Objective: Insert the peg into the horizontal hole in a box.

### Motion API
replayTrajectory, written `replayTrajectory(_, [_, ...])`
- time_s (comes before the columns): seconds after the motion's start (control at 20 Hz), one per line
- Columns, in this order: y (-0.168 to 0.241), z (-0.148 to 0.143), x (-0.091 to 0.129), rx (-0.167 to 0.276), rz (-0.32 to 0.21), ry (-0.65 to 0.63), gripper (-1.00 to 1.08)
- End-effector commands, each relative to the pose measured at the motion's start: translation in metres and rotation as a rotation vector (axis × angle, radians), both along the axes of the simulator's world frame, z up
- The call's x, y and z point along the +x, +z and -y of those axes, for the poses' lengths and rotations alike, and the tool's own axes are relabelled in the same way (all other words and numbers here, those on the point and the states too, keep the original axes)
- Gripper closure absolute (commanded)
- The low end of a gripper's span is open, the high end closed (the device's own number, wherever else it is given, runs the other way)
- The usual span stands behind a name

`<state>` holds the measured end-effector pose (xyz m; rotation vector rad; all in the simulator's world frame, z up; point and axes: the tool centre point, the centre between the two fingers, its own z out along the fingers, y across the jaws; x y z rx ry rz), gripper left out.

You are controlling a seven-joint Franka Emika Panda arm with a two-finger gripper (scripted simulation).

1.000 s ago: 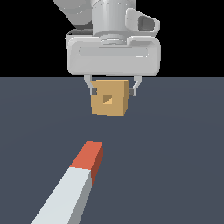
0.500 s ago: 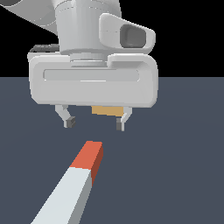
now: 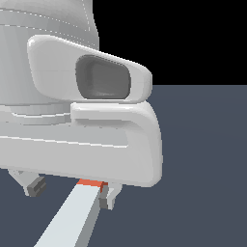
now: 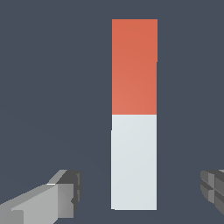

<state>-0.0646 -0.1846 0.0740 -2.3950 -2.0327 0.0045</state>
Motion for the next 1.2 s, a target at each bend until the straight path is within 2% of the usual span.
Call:
replayTrajectory(0.0, [-0.003,0.005,-0.002,0.0,0.002,-0.003,-0.92])
replayTrajectory(0.3, [-0.008,0.004,-0.002,0.0,0.0,-0.004,-0.92])
replayTrajectory(0.7, [-0.044,0.005,-0.003,0.001,0.002,-0.004,-0.92])
replayTrajectory(1.0, [-0.054,0.006,-0.002,0.002,0.002,-0.004,-0.92])
replayTrajectory(1.05, [-0.054,0.006,-0.002,0.002,0.002,-0.004,1.08])
replayTrajectory(1.15, [-0.054,0.006,-0.002,0.002,0.002,-0.004,1.08])
